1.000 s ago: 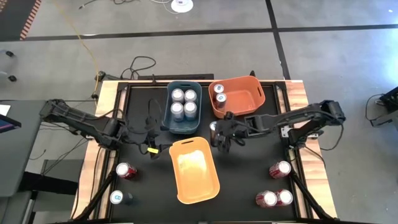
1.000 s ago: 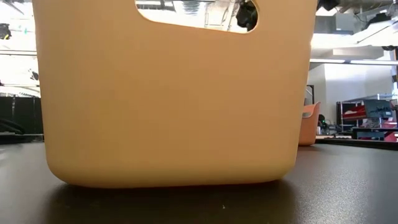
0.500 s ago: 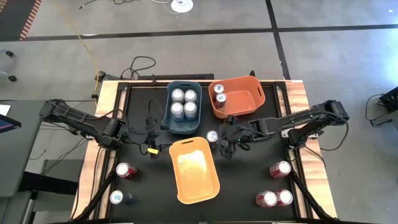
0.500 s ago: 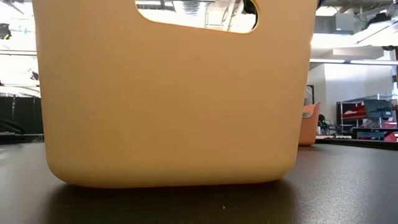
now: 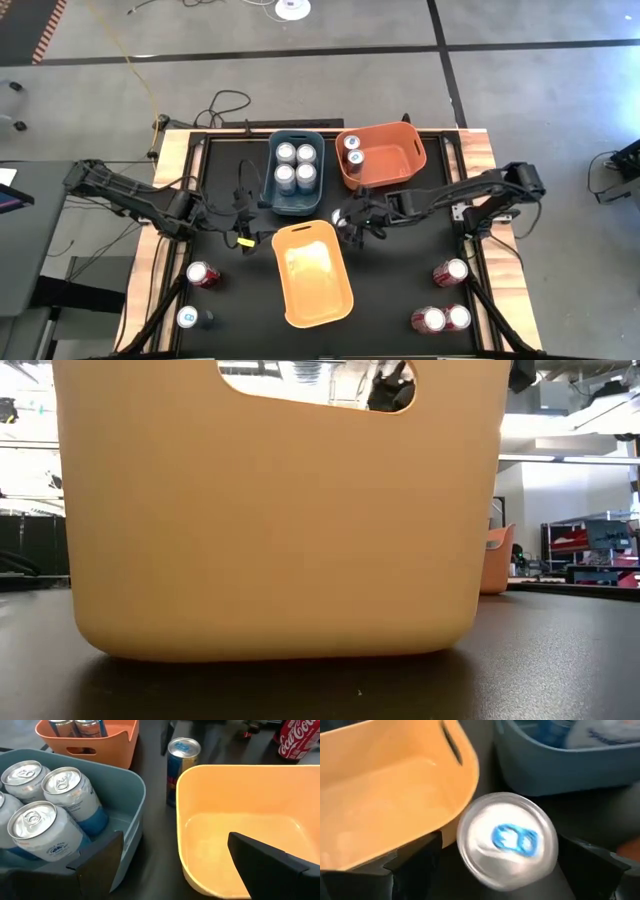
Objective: Sort soda cans
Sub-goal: Put the left blue soda can into the orange bin
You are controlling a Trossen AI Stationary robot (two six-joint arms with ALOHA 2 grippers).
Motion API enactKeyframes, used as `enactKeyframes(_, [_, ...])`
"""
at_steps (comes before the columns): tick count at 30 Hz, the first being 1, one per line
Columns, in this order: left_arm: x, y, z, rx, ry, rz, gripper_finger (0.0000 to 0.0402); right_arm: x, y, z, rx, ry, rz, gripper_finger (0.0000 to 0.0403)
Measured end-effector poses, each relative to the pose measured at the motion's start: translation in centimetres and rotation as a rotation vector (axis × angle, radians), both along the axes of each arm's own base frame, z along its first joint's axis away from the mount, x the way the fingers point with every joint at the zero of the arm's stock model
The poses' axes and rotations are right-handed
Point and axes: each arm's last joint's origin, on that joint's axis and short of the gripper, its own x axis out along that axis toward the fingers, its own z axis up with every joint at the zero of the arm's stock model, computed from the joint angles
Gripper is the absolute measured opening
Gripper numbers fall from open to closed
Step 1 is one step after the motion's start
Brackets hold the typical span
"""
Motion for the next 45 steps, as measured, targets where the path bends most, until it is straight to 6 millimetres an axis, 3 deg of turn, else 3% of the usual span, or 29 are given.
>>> enactKeyframes(5, [0.0,0.0,0.0,0.009,0.004,-0.005,0.0355,1.0,-0.1,-1.4,0.007,0.003,-0.010,0.0396])
enactKeyframes(9, [-0.1,0.0,-0.2,0.019,0.025,-0.008,0.0355,1.0,-0.2,-1.4,0.023,0.004,-0.032,0.0358])
enactKeyframes(16, [-0.2,0.1,-0.4,0.033,0.046,0.008,0.0355,0.0,-0.2,0.8,0.031,-0.058,-0.030,0.0232])
enactKeyframes(24, [-0.2,0.4,-0.3,0.093,0.045,0.043,0.0355,-2.7,-1.8,4.0,-0.012,-0.058,-0.086,0.0224])
enactKeyframes(32, [-0.4,0.9,-0.8,0.025,0.098,0.075,0.0355,-7.1,-6.7,13.0,-0.113,-0.127,-0.252,0.0225])
enactKeyframes(35, [-1.0,0.8,-1.4,0.023,0.161,0.083,0.0355,-8.5,-8.4,14.9,-0.154,-0.156,-0.352,0.0225])
enactKeyframes(40, [-1.1,0.7,-2.9,0.041,0.170,0.084,0.0355,-9.2,-12.3,14.0,-0.159,-0.081,-0.539,0.0225])
enactKeyframes(45, [-0.8,0.9,-4.5,0.067,0.126,0.085,0.0355,-8.8,-16.8,10.0,-0.131,-0.051,-0.632,0.0225])
